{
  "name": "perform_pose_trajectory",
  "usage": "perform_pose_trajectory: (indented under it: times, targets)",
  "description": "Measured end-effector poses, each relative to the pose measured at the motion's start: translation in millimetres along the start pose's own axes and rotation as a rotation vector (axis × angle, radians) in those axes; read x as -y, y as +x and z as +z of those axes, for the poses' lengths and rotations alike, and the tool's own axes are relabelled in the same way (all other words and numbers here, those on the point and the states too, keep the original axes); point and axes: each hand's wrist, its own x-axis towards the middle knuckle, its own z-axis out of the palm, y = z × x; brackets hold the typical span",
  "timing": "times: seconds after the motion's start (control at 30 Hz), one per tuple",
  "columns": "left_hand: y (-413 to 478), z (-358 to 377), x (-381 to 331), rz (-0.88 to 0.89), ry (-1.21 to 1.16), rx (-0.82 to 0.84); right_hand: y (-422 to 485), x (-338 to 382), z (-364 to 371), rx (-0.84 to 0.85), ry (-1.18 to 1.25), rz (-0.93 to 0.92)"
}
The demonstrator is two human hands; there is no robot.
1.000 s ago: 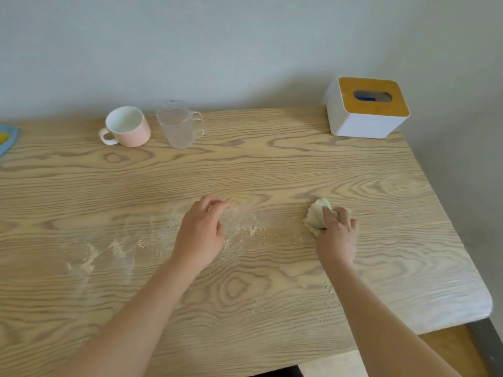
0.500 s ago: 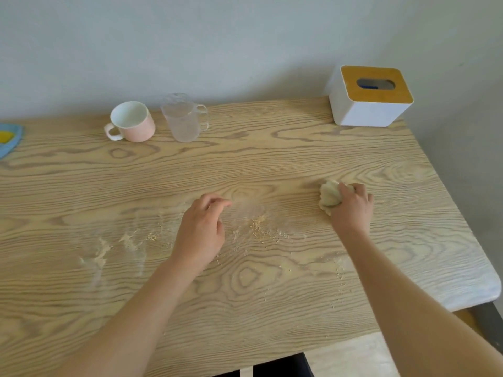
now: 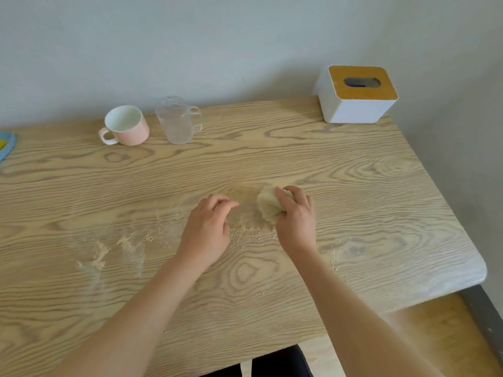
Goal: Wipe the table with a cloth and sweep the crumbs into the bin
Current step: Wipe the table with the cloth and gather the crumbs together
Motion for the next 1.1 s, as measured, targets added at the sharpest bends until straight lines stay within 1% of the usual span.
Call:
perform_pose_trajectory:
  times: [0.1, 0.27, 0.33, 0.4, 0.5, 0.57, 0.67, 0.83, 0.9, 1.0, 1.1]
  targets:
    - [6.4, 7.4, -17.3, 0.043, -0.011, 0.028, 0.0, -27.3, -30.5, -0.08, 0.006, 0.131]
    - [11.7, 27.9, -57.6, 0.169, -0.052, 0.082, -29.5, -102.1, -85.1, -0.191, -0.045, 0.363]
    - [11.1, 32.2, -63.6, 0.199, -0.055, 0.098, -40.2, -130.7, -101.5, -0.216, -0.09, 0.469]
    - [10.3, 36.2, -67.0, 0.224, -0.048, 0.108, -50.8, -156.6, -113.6, -0.186, -0.159, 0.607]
    - [9.1, 37.1, -65.6, 0.235, -0.029, 0.129, -68.0, -170.9, -109.2, -0.036, -0.298, 0.729]
    - [9.0, 37.8, -65.2, 0.235, -0.021, 0.142, -75.6, -163.0, -93.8, -0.005, -0.354, 0.725]
    - [7.2, 38.8, -64.4, 0.224, -0.008, 0.148, -73.6, -130.0, -62.6, 0.001, -0.321, 0.647]
    - [0.9, 33.8, -66.7, 0.225, 0.017, 0.146, -66.1, -53.0, -17.2, 0.105, -0.15, 0.316]
    - [0.9, 29.7, -67.6, 0.223, 0.016, 0.137, -62.3, -33.6, -17.7, 0.082, -0.076, 0.236]
    - [1.4, 26.1, -64.1, 0.219, -0.002, 0.124, -59.0, -38.0, -37.3, -0.062, 0.019, 0.258]
    - [-0.2, 27.3, -60.7, 0.221, 0.004, 0.118, -57.2, -80.3, -66.5, -0.186, -0.042, 0.394]
